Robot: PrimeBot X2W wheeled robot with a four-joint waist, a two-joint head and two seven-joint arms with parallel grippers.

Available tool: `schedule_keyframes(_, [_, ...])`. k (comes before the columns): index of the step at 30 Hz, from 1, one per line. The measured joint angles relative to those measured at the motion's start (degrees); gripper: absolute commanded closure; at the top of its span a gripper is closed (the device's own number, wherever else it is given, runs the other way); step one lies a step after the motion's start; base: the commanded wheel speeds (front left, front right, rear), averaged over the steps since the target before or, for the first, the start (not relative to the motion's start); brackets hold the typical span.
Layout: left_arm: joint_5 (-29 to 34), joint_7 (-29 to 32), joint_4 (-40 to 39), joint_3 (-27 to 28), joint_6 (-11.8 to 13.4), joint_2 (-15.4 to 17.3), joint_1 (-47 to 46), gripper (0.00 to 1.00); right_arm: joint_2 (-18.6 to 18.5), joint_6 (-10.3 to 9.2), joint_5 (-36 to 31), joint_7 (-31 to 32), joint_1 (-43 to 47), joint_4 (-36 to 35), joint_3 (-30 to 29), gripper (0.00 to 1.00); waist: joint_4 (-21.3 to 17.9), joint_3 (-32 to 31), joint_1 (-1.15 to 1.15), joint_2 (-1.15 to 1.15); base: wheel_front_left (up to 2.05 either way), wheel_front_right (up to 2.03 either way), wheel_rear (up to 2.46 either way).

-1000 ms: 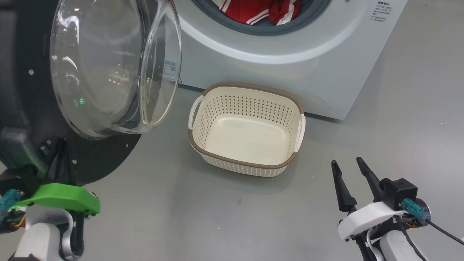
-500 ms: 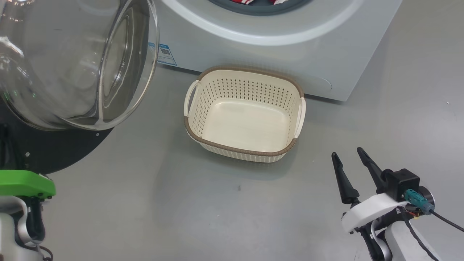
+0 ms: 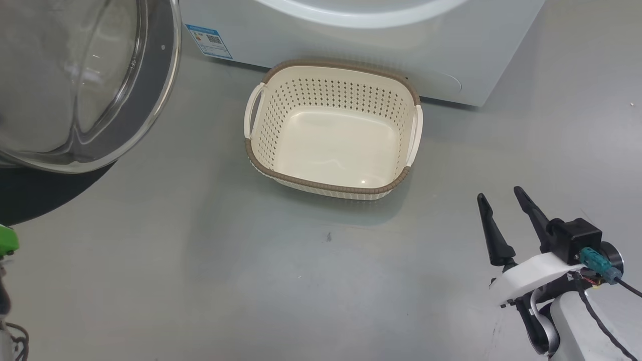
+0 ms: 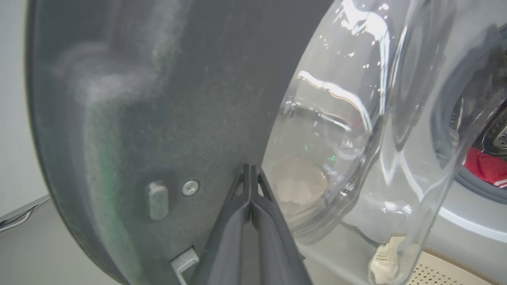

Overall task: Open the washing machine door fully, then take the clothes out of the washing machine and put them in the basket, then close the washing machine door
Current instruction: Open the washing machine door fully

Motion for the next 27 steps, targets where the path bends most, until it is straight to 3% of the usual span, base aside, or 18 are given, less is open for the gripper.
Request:
schedule_keyframes(14, [-0.73,-1.25,5.23,0.88,-1.01,1.41,-3.26,1.0,-1.03,-0.01,-0.23,0.0,-0.89,-0.53,-0.6,0.0,0.26,2.62,0.0,0.0,0.0,0.0,0.0])
schedule_keyframes(27, [0.07,-3.02,9.03,-0.89,-1.78,0.94,-3.9,1.0,0.27,-0.01,-0.01,-0.08,-0.9,0.93,-0.53,0.0,0.61,0.13,0.0,0.0,0.0,0.0,0.0])
